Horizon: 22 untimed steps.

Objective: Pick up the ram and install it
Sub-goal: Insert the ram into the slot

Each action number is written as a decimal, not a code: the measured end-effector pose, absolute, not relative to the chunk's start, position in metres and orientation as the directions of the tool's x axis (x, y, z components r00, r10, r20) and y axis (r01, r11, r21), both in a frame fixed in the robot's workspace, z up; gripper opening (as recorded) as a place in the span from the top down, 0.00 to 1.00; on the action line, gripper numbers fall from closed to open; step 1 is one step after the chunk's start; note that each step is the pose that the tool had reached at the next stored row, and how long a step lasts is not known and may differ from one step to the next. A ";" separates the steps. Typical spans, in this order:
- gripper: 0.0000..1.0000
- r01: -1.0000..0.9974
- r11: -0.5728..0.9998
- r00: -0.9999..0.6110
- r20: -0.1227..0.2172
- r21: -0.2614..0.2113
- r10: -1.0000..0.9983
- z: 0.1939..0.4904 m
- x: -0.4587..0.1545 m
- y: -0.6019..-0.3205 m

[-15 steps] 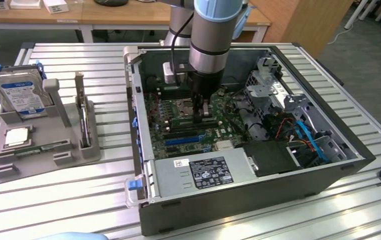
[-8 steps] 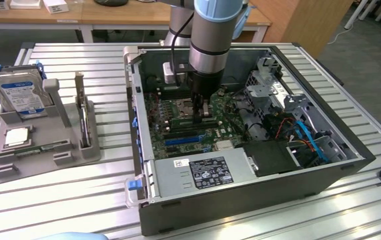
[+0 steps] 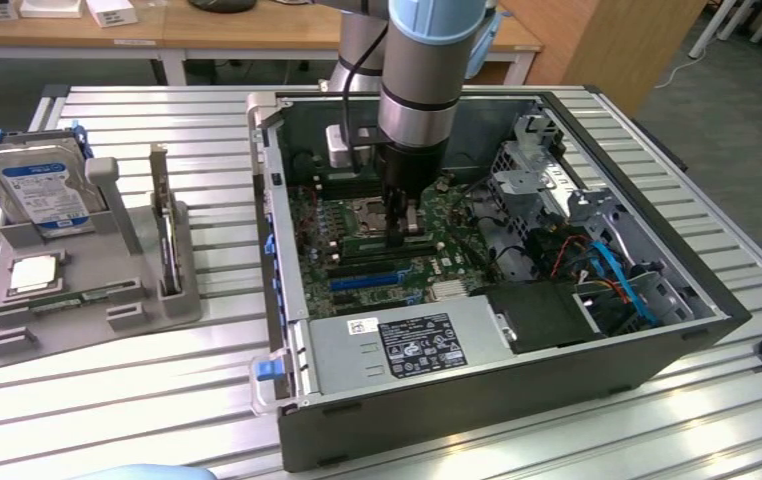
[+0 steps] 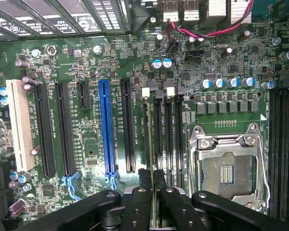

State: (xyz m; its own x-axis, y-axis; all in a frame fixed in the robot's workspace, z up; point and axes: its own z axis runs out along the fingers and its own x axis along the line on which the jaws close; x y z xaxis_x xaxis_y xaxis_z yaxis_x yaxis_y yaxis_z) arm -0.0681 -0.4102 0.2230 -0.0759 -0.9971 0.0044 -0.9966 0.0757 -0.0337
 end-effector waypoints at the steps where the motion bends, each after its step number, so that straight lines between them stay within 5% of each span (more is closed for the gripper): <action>1: 0.87 -0.997 0.074 -0.074 0.004 -0.034 -0.997 0.223 -0.068 -0.410; 22: 0.87 -0.998 0.057 -0.058 0.006 -0.034 -0.998 0.221 -0.069 -0.411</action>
